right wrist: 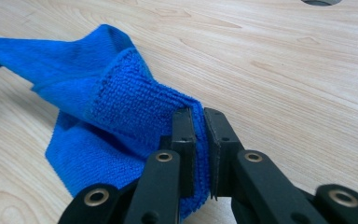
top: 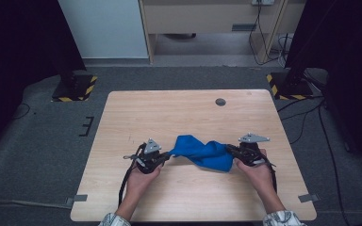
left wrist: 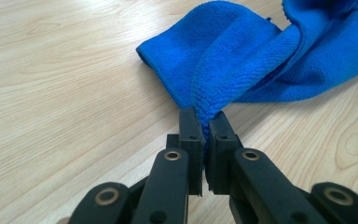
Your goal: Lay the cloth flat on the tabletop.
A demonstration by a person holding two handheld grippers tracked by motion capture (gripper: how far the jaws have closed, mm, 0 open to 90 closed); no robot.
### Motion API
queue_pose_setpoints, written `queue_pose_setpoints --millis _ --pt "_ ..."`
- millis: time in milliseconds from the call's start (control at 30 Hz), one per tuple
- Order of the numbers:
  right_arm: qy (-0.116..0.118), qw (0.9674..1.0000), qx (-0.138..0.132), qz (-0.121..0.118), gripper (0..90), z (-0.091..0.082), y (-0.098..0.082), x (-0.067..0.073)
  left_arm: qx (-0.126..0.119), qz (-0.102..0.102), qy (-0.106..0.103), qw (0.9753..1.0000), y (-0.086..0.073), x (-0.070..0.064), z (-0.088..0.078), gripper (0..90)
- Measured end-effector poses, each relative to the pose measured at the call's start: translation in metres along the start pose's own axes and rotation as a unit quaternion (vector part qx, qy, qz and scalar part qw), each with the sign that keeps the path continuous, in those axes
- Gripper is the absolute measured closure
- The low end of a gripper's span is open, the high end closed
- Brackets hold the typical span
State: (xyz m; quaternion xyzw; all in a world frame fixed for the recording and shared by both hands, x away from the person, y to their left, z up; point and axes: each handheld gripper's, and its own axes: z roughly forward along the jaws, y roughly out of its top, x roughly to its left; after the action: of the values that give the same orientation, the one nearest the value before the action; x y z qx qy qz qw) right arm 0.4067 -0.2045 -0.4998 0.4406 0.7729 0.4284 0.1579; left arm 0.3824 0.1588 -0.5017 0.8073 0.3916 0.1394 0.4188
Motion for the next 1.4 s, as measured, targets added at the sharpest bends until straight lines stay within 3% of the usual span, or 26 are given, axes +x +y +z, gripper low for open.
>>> queue_pose_setpoints --millis 200,333,467,633,800,867,933,1067,1167,1300,1400 --pt "-0.032 0.999 0.031 0.004 78.6 0.005 -0.007 -0.006 0.016 0.006 -0.012 0.9998 -0.002 -0.004 0.008 86.3" --pt "-0.054 0.9974 0.042 0.02 65.9 0.014 -0.016 -0.015 0.028 0.015 -0.019 0.9993 -0.004 -0.01 0.016 84.2" --pt "-0.064 0.9972 0.022 0.033 53.2 0.009 -0.013 -0.017 0.026 0.013 -0.021 0.9994 -0.003 -0.009 0.018 83.8" --pt "-0.053 0.9986 0.0 0.006 35.5 -0.005 -0.01 -0.002 0.015 0.009 -0.026 0.9995 0.001 -0.009 0.021 84.1" --pt "-0.045 0.9975 -0.045 -0.031 49.0 -0.019 -0.005 0.017 0.012 0.013 -0.031 0.9994 0.004 -0.01 0.023 84.1" --pt "-0.039 0.9966 -0.057 -0.044 60.7 -0.02 -0.001 0.023 0.013 0.014 -0.034 0.9992 0.004 -0.011 0.024 84.1" --pt "-0.038 0.9964 -0.052 -0.054 71.2 -0.017 0.002 0.028 0.013 0.014 -0.034 0.9992 0.004 -0.012 0.023 84.0" --pt "-0.053 0.9954 -0.028 -0.075 78.0 -0.001 0.004 0.034 0.01 0.011 -0.031 0.9994 0.003 -0.011 0.022 83.7" --pt "-0.064 0.9941 -0.014 -0.086 77.9 0.013 0.007 0.039 0.009 0.007 -0.03 0.9995 0.003 -0.009 0.022 83.6" --pt "-0.084 0.9918 -0.008 -0.096 67.1 0.025 0.015 0.044 0.009 0.005 -0.031 0.9995 0.003 -0.009 0.022 83.3" --pt "-0.086 0.9917 0.005 -0.096 56.1 0.036 0.018 0.044 0.007 0.004 -0.033 0.9994 0.003 -0.009 0.022 83.0"
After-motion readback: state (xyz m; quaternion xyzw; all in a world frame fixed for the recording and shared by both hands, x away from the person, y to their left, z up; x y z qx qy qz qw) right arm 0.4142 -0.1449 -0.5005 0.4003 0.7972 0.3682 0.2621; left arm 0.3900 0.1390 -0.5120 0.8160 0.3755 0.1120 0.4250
